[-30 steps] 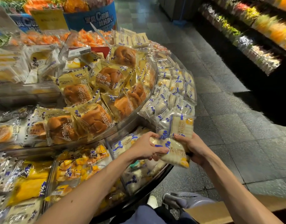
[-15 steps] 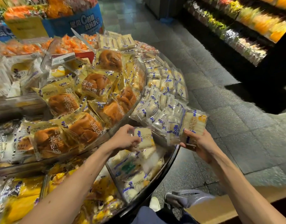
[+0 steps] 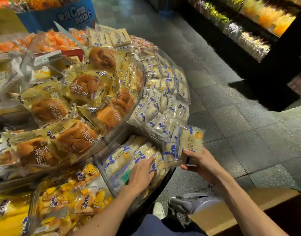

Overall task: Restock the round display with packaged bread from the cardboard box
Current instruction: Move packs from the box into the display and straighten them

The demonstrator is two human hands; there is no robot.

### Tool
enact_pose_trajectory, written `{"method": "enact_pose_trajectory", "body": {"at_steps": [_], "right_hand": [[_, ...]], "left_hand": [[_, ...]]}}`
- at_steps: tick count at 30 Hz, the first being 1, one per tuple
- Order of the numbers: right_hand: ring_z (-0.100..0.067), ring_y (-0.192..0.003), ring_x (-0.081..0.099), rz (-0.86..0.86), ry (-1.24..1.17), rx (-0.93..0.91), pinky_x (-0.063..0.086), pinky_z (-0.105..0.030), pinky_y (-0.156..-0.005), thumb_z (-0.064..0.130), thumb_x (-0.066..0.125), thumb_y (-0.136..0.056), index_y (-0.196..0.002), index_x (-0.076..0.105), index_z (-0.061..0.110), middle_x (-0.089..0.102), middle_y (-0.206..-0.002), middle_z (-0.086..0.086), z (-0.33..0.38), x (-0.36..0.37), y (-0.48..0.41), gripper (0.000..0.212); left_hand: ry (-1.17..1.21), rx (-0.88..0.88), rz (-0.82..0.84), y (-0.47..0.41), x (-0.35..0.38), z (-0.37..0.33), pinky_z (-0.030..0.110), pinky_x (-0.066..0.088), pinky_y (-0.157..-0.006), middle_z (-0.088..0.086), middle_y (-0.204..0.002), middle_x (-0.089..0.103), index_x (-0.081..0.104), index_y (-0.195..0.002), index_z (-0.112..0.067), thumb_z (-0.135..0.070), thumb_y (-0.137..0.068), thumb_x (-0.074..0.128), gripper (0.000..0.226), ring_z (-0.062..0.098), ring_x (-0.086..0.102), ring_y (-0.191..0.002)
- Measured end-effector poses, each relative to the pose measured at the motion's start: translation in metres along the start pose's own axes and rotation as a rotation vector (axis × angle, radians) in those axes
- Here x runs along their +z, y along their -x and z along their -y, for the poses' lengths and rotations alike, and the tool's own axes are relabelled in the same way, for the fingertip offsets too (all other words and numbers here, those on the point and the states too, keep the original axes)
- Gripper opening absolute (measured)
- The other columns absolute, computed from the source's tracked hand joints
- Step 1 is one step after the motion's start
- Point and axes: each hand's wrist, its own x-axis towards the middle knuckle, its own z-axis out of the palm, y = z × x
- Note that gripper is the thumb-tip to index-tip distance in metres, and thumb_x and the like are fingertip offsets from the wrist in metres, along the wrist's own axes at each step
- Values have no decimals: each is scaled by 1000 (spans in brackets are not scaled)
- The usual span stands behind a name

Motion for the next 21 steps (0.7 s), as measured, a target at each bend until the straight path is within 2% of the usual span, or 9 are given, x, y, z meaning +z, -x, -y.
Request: {"method": "enact_pose_trajectory", "body": {"at_steps": [5, 7, 8, 10, 12, 13, 15, 17, 21], "right_hand": [[-21, -78, 72, 46, -6, 32, 61, -35, -64, 9, 67, -87, -109, 65, 13, 75, -95, -9, -1, 0, 0, 23], [-22, -78, 72, 54, -7, 36, 61, -35, -64, 8, 66, -87, -109, 65, 13, 75, -95, -9, -1, 2, 0, 23], [-22, -79, 72, 60, -4, 38, 61, -35, -64, 9, 67, -85, -109, 65, 13, 75, -96, -9, -1, 2, 0, 25], [-23, -81, 71, 77, 3, 45, 61, -36, -65, 12, 70, -80, -111, 64, 12, 74, -97, -10, -1, 5, -1, 32], [-23, -81, 72, 105, 18, 66, 61, -36, -65, 14, 70, -78, -112, 64, 12, 74, -98, -10, -4, 9, -3, 35], [-22, -82, 72, 128, 31, 83, 61, -36, -65, 15, 70, -78, -113, 64, 12, 74, -100, -10, -6, 12, -4, 35], [-23, -85, 72, 178, 73, 126, 60, -36, -68, 16, 69, -81, -115, 65, 11, 74, -105, -12, -11, 19, -6, 35], [-25, -89, 71, 213, 108, 165, 60, -37, -69, 16, 71, -80, -118, 65, 10, 73, -110, -15, -15, 27, -9, 39], [-24, -85, 71, 149, 105, 128, 60, -40, -65, 8, 72, -81, -121, 61, 6, 74, -107, -13, -13, 36, -21, 41]], "left_hand": [[-366, 74, 31, -3, -2, 0, 34, 45, -86, 5, -126, 40, 49, -141, -31, -37, -97, 60, 46, 22, 41, -114], [-316, 110, 5, -6, -8, 0, 33, 43, -87, 2, -124, 42, 55, -137, -31, -34, -101, 52, 36, 20, 41, -113], [-211, 115, -49, -8, -11, -2, 32, 43, -88, 0, -122, 45, 58, -134, -30, -33, -103, 47, 33, 18, 43, -112], [229, -7, -127, -11, -27, -14, 30, 44, -88, -2, -121, 55, 60, -132, -24, -33, -106, 40, 34, 16, 51, -111], [826, -224, 19, -14, -46, -29, 27, 49, -69, 8, -114, 64, 60, -126, -13, -36, -106, 41, 36, 19, 61, -97], [1003, -279, 104, -14, -52, -30, 26, 49, -58, 15, -109, 67, 60, -120, -12, -36, -103, 48, 32, 21, 65, -89], [1018, -229, 226, -10, -57, -28, 27, 53, -56, 23, -101, 71, 60, -115, -13, -25, -92, 69, 27, 22, 70, -78], [990, -226, 256, -2, -60, -23, 30, 58, -65, 12, -88, 75, 63, -112, -13, -9, -81, 79, 35, 15, 71, -72], [1038, -293, 87, -2, -76, -3, 23, 57, -59, 5, -80, 74, 63, -105, -9, 0, -80, 79, 31, 9, 70, -64]]}}
